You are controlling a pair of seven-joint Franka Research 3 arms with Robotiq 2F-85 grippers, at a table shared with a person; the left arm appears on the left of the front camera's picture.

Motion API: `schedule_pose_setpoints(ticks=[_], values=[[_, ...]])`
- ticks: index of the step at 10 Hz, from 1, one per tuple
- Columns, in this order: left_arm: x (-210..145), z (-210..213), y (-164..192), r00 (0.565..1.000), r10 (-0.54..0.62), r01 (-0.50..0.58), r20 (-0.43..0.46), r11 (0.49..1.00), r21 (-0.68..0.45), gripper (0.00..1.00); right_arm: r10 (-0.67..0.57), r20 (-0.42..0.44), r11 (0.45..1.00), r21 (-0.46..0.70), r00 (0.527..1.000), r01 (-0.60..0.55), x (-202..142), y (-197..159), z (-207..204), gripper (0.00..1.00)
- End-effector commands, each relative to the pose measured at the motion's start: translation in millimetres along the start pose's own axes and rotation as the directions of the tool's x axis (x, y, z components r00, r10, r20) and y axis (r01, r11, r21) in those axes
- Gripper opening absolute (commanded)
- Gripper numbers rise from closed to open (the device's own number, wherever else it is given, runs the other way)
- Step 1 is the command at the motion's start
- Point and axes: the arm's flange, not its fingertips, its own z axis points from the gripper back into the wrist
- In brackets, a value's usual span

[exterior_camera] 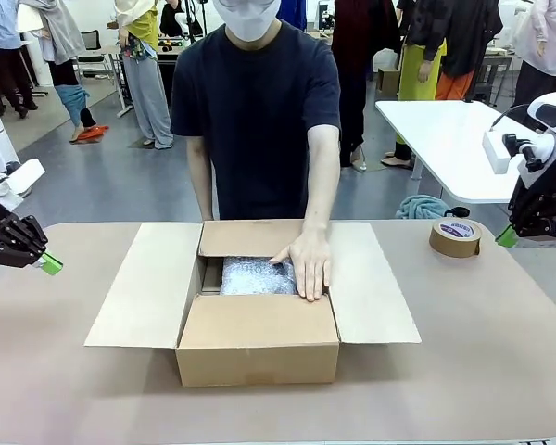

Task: Wrap the clocks to prevent damage.
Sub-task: Push the right (or left) flap of the Package Box to close it.

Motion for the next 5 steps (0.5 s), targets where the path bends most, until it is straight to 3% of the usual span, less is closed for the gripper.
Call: schedule_pose_setpoints(ticks=[1,4,5], values=[[3.4,8.9,-4.5,1.000,-0.030,0.030,0.007,0.999,0.017,0.00,-0.013,0.010,1.000,0.005,1.000,0.013,0.9,0.2,-1.6,0.01],[4.7,6.0,-2.2,1.000,-0.010,0.010,-0.007,1.000,0.016,0.00,-0.013,0.010,1.000,0.005,1.000,0.013,0.9,0.2,-1.6,0.01],[-2.3,-4.6,16.9,0.995,-0.033,0.036,0.097,0.999,-0.027,0.00,-0.013,0.010,1.000,0.005,1.000,0.013,0.9,0.2,-1.6,0.01]])
